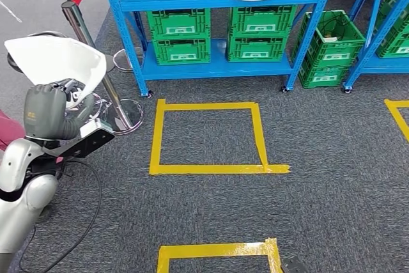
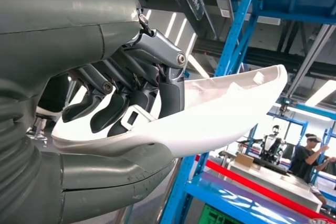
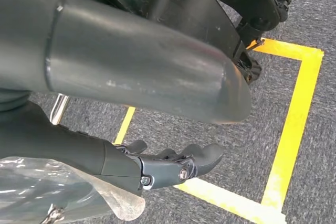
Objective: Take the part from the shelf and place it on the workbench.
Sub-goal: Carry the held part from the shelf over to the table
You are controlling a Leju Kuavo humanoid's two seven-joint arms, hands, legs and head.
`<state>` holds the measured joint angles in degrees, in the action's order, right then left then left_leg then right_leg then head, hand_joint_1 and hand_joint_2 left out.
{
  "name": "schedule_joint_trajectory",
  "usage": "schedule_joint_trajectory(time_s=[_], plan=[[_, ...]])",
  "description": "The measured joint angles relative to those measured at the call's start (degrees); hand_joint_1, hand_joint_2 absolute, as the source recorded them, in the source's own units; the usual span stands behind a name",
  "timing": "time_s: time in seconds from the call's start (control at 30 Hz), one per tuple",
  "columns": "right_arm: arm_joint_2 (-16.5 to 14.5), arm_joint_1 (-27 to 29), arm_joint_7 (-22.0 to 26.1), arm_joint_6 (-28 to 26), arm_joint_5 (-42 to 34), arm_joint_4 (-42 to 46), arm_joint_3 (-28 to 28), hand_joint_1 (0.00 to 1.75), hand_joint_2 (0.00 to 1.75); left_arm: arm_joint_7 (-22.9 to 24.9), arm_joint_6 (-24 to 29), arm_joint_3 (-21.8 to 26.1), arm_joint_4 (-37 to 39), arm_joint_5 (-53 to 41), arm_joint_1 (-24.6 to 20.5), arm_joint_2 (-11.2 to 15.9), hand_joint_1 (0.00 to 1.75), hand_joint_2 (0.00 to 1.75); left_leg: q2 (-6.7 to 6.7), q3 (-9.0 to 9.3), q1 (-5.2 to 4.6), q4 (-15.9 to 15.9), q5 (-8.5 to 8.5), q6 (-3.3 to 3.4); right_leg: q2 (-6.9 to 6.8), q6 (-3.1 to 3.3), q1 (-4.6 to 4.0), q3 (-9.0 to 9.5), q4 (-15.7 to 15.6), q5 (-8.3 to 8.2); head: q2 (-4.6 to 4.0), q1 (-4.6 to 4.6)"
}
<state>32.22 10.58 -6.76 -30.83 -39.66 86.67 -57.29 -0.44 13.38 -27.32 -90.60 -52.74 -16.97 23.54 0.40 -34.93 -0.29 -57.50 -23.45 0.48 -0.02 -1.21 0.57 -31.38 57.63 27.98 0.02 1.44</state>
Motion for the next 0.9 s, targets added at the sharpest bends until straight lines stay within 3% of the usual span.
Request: schedule_joint_trajectory(time_s=[0.23,0.37,0.4,0.47,0.53,0.57,0.63,0.67,0.7,0.77,0.83,0.9], plan=[[-0.05,-0.15,-0.87,-1.26,1.54,-0.01,-0.2,0.0,0.0,-0.2,0.82,0.61,0.0,0.0,0.78,0.22,1.73,1.75,0.0,-0.07,-0.08,-0.11,-0.02,0.03,-0.04,-0.09,0.08,0.0,-0.03,-0.07,-0.01,0.0],[-0.28,-0.5,-1.36,-1.35,1.98,-0.03,-0.36,0.0,0.0,-0.62,1.25,1.07,0.01,-0.13,0.93,0.68,1.73,1.75,-0.25,0.98,0.05,2.28,0.99,1.66,-0.24,-0.98,0.22,0.33,-1.0,-0.26,0.0,0.06],[-0.35,-0.63,-1.55,-1.3,2.06,-0.07,-0.42,0.0,0.0,-0.87,1.42,1.23,0.03,-0.19,0.85,0.74,1.73,1.75,-0.34,1.55,0.27,3.51,1.67,2.01,-0.15,-1.07,0.15,-0.14,-0.04,0.67,0.0,0.02],[-0.59,-0.99,-1.85,-1.01,2.11,-0.36,-0.57,0.0,0.0,-1.42,1.71,1.43,0.14,-0.32,0.75,0.71,1.73,1.75,-0.71,1.81,0.59,4.61,2.49,2.15,0.0,-1.38,0.31,-2.75,5.68,4.22,0.0,-0.14],[-0.85,-1.39,-1.98,-0.61,2.07,-0.86,-0.73,0.0,0.0,-1.96,1.82,1.47,0.4,-0.42,0.88,0.6,1.73,1.75,-1.36,1.14,0.88,4.33,2.7,1.86,0.02,-2.03,0.81,-5.58,11.87,6.78,0.0,-0.12],[-0.98,-1.53,-1.98,-0.47,2.05,-1.11,-0.81,0.0,0.0,-2.16,1.85,1.46,0.57,-0.44,0.95,0.52,1.73,1.75,-1.81,0.74,1.11,4.02,2.73,1.53,0.02,-2.42,1.13,-5.88,12.53,6.56,0.0,-0.11],[-1.19,-1.67,-1.98,-0.35,2.03,-1.5,-0.97,0.0,0.0,-2.39,1.9,1.46,0.9,-0.45,0.94,0.35,1.73,1.75,-2.85,-0.21,1.87,2.77,2.53,0.48,0.44,-3.43,1.97,-3.22,7.51,3.48,0.0,-0.13],[-1.35,-1.75,-1.99,-0.33,2.02,-1.69,-1.05,0.0,0.0,-2.42,1.94,1.48,1.04,-0.46,0.9,0.3,1.73,1.75,-3.39,-0.8,2.19,1.89,2.3,-0.2,1.49,-4.02,2.26,-1.55,4.39,2.47,0.0,-0.16],[-1.56,-1.75,-2.0,-0.32,2.02,-1.85,-1.13,0.0,0.0,-2.43,1.98,1.51,1.16,-0.46,0.85,0.23,1.73,1.75,-3.91,-1.46,2.38,0.78,2.01,-0.85,2.5,-4.05,2.46,-0.28,1.99,1.82,0.0,-0.27],[-1.95,-1.81,-2.04,-0.34,1.99,-2.15,-1.23,0.0,0.0,-2.52,2.12,1.57,1.37,-0.48,0.74,0.13,1.73,1.75,-4.86,-2.51,2.37,-0.53,1.93,-1.79,3.56,-3.17,2.36,0.27,1.42,2.19,0.0,-0.34],[-2.08,-1.81,-2.05,-0.44,1.98,-2.27,-1.34,0.0,0.0,-2.6,2.22,1.6,1.57,-0.51,0.69,0.07,1.73,1.75,-5.42,-2.97,2.37,-0.79,2.25,-2.18,2.41,-1.9,2.25,0.23,2.05,1.99,0.0,-0.15],[-2.13,-1.72,-2.05,-0.67,2.0,-2.27,-1.43,0.0,0.0,-2.61,2.25,1.6,1.76,-0.52,0.58,0.05,1.73,1.75,-3.82,-3.85,2.25,-2.73,0.95,-2.3,1.22,-1.07,2.1,0.14,2.19,1.77,0.0,0.24]])
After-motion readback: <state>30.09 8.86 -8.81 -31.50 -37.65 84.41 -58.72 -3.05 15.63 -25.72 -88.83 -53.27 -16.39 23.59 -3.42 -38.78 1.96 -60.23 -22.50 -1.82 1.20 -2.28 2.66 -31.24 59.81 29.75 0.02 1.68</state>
